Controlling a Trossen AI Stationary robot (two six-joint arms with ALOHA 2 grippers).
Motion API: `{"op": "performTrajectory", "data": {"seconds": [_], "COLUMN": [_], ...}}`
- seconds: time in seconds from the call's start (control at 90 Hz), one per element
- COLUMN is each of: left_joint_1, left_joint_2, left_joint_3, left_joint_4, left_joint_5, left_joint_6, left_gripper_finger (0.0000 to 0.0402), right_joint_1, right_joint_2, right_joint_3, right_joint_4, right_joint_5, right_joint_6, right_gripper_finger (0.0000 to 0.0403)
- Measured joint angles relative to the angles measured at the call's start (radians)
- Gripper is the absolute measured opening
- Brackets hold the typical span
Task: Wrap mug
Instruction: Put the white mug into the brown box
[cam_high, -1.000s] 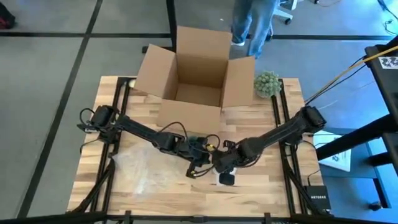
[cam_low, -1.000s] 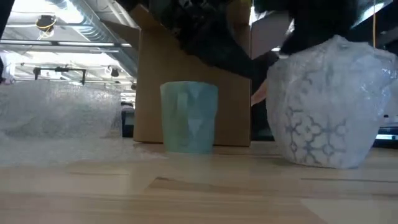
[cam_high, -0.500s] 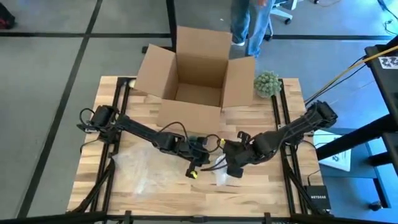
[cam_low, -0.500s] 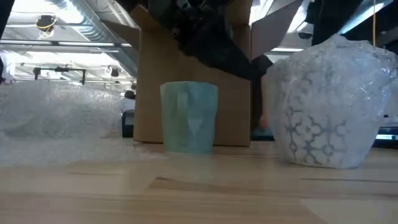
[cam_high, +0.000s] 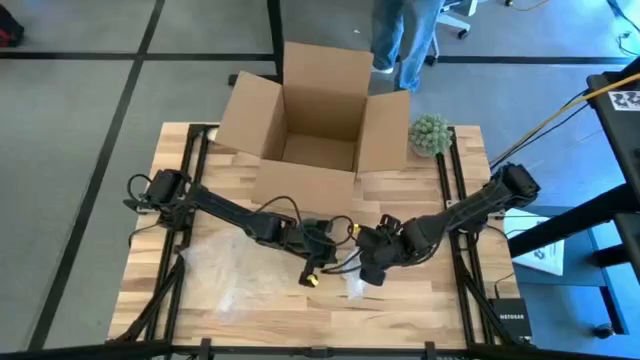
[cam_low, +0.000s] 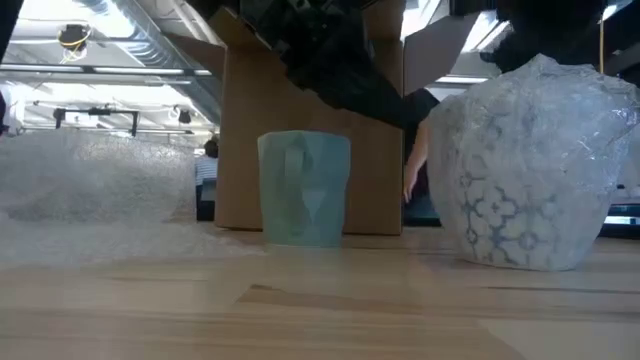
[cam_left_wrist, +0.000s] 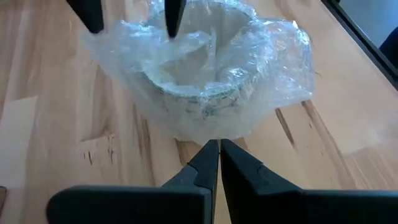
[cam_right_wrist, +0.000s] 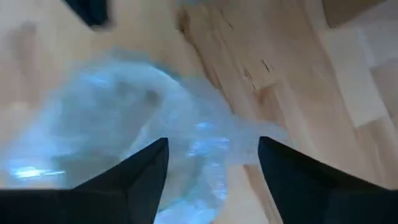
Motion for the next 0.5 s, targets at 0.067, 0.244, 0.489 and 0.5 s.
{"op": "performTrajectory", "data": {"seconds": [0.067, 0.244, 0.489, 0.5], "left_joint_1": [-0.002, -0.006, -0.025, -0.027], "left_joint_2": [0.000, 0.000, -0.009, -0.010], "left_joint_3": [0.000, 0.000, 0.000, 0.000], "left_joint_4": [0.001, 0.000, -0.010, -0.010], "left_joint_5": [0.000, 0.000, -0.001, 0.000], "left_joint_6": [0.003, 0.010, -0.006, -0.006], "left_gripper_finger": [0.0000, 0.0000, 0.0000, 0.0000], "right_joint_1": [-0.012, -0.029, -0.013, -0.010], "right_joint_2": [0.008, 0.005, -0.011, -0.012], "right_joint_3": [-0.050, -0.173, -0.166, -0.163], "right_joint_4": [0.069, 0.294, 0.283, 0.281], "right_joint_5": [-0.007, -0.033, -0.144, -0.148], "right_joint_6": [0.017, 0.028, -0.059, -0.064], "right_gripper_finger": [0.0229, 0.0174, 0.0021, 0.0021]}}
